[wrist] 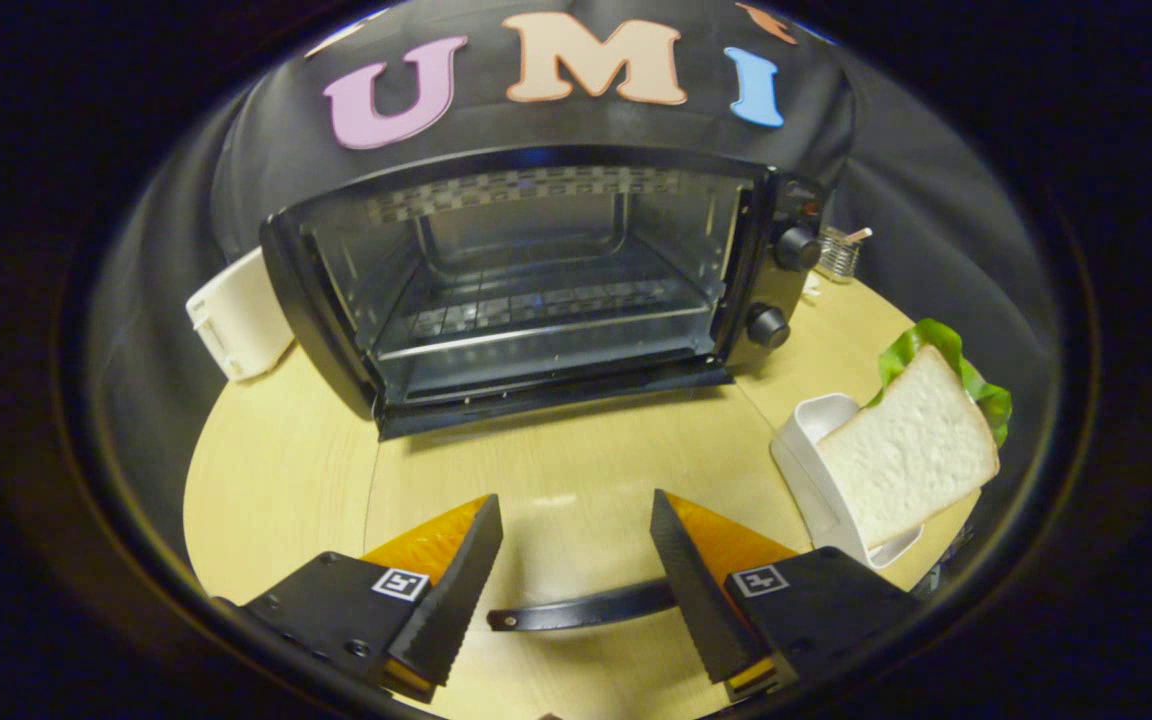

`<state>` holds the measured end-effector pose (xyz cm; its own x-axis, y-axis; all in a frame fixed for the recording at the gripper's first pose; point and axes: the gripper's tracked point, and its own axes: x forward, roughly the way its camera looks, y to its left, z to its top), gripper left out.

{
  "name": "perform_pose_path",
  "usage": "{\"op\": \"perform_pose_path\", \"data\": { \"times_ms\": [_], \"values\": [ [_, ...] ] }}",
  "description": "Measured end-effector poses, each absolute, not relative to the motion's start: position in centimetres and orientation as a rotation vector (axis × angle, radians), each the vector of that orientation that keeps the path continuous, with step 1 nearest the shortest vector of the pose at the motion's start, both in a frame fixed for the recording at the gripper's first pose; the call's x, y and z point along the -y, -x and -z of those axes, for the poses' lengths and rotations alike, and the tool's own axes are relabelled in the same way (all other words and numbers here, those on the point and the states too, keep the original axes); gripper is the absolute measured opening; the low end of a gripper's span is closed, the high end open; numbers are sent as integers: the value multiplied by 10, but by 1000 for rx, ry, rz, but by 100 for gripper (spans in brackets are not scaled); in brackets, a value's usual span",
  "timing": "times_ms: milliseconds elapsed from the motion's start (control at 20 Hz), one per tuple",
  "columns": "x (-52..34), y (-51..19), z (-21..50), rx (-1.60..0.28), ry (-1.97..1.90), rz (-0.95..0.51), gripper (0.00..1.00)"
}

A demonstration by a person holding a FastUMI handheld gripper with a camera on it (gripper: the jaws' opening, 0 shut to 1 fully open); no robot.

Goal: Open the toaster oven, put the food inside, and close the toaster oven door.

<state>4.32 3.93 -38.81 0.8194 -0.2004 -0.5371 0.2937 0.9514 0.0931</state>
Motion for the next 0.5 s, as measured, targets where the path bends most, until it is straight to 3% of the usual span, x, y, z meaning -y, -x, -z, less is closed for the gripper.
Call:
{"op": "perform_pose_path", "data": {
  "times_ms": [500],
  "values": [
    [-43,-44,380,-534,-154,172,93]
  ]
}}
